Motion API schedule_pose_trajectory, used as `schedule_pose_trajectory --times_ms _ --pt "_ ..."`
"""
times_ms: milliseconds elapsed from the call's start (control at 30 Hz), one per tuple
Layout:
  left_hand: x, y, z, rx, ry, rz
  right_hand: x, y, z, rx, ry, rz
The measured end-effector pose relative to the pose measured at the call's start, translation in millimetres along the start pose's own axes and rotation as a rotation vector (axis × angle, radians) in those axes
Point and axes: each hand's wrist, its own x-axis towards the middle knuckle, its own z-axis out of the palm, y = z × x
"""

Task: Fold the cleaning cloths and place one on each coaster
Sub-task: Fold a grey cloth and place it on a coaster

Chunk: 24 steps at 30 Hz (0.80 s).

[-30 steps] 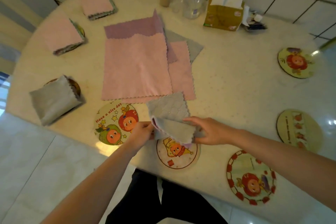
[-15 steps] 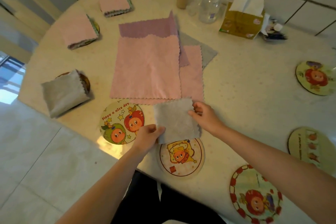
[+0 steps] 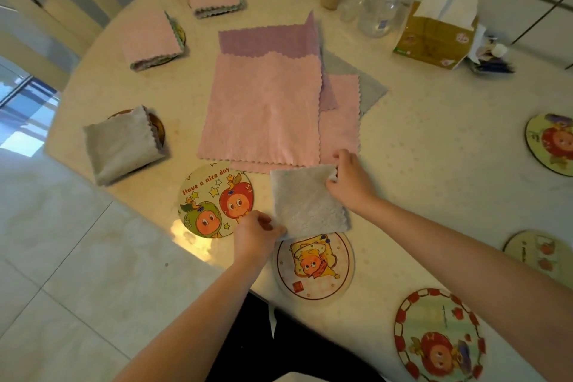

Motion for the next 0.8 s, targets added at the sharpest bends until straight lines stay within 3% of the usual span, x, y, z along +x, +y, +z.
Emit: schedule_pose_trajectory --times_ms 133,333,567,800 --pt "-2.7 4.2 5.8 0.147 0.009 0.039 15.1 -9.6 -3.9 -0.149 -0.085 -0.129" --pt "-1.3 14.3 10.6 0.118 -0.036 -0.056 21.7 -14.7 -12.1 -0.047 -0.226 0.032" --pt "8.0 9.0 -24.7 -0.190 -0.236 -0.118 19.3 -37.4 -25.7 0.241 -0.176 0.087" --pt "27.3 -31.5 -103.3 -0.375 -0.191 -0.168 33.8 -132.1 5.3 0.274 -0.117 -0.044"
